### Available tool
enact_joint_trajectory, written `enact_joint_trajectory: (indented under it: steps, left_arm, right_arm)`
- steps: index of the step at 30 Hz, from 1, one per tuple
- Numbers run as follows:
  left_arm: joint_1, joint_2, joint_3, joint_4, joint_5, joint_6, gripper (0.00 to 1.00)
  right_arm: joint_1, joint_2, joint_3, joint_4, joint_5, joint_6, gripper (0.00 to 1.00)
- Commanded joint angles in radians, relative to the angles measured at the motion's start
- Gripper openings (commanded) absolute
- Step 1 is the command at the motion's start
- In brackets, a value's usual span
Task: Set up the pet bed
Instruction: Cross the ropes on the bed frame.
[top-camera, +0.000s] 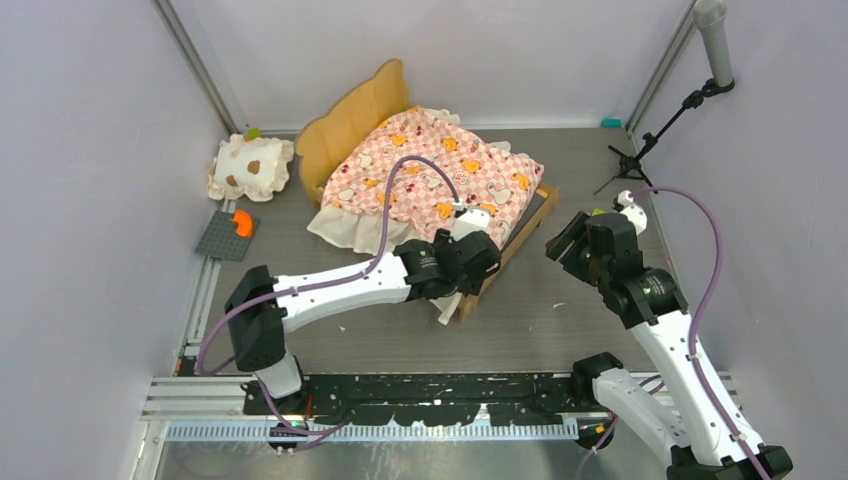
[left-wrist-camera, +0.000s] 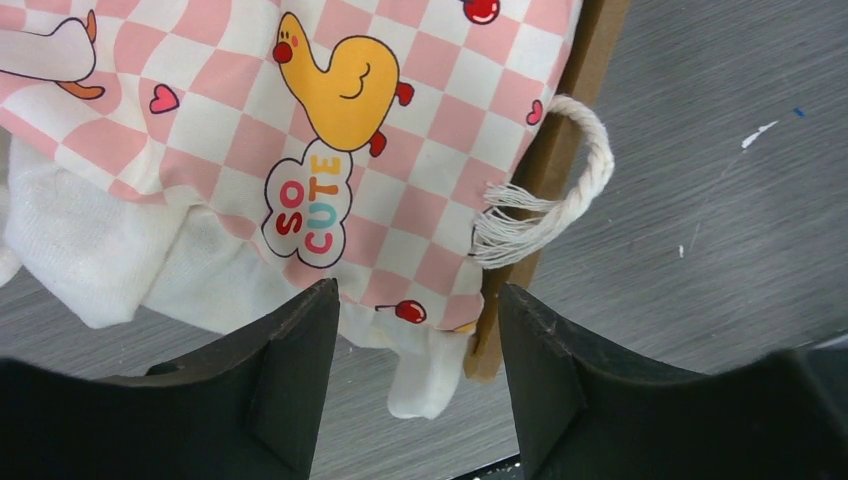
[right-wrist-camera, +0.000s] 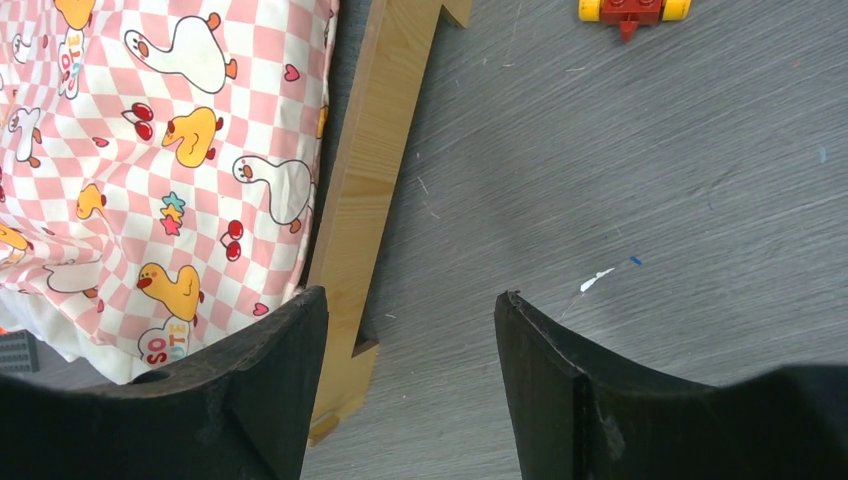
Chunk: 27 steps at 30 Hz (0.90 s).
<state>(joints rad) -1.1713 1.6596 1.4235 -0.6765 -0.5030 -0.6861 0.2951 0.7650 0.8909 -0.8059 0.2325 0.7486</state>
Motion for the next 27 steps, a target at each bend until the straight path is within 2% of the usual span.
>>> enact_joint_trajectory:
  steps: [1,14,16,24,27]
  left_arm:
    - [-0.003,0.013,0.031,-0.004,-0.055,-0.021,0.61]
    - [-0.016,0.099,0.069,-0.026,-0.073,0.023,0.59]
    - [-0.016,0.117,0.080,-0.048,-0.095,0.025,0.52]
    - [-0.016,0.106,0.124,-0.072,-0.128,0.073,0.10]
    - [-0.015,0.104,0.174,-0.092,-0.147,0.115,0.00]
  right_arm:
    - [0.005,-0.018,-0.003,-0.010,-0.008,-0.003,0.67]
    - [0.005,-0.018,-0.030,-0.009,-0.010,-0.004,0.66]
    - [0.006,-0.016,-0.029,-0.009,-0.011,-0.005,0.67]
    - [0.005,-0.039,-0.026,-0.004,-0.026,-0.030,0.66]
    - [0.005,-0.044,-0.036,0.017,-0.039,-0.092,0.66]
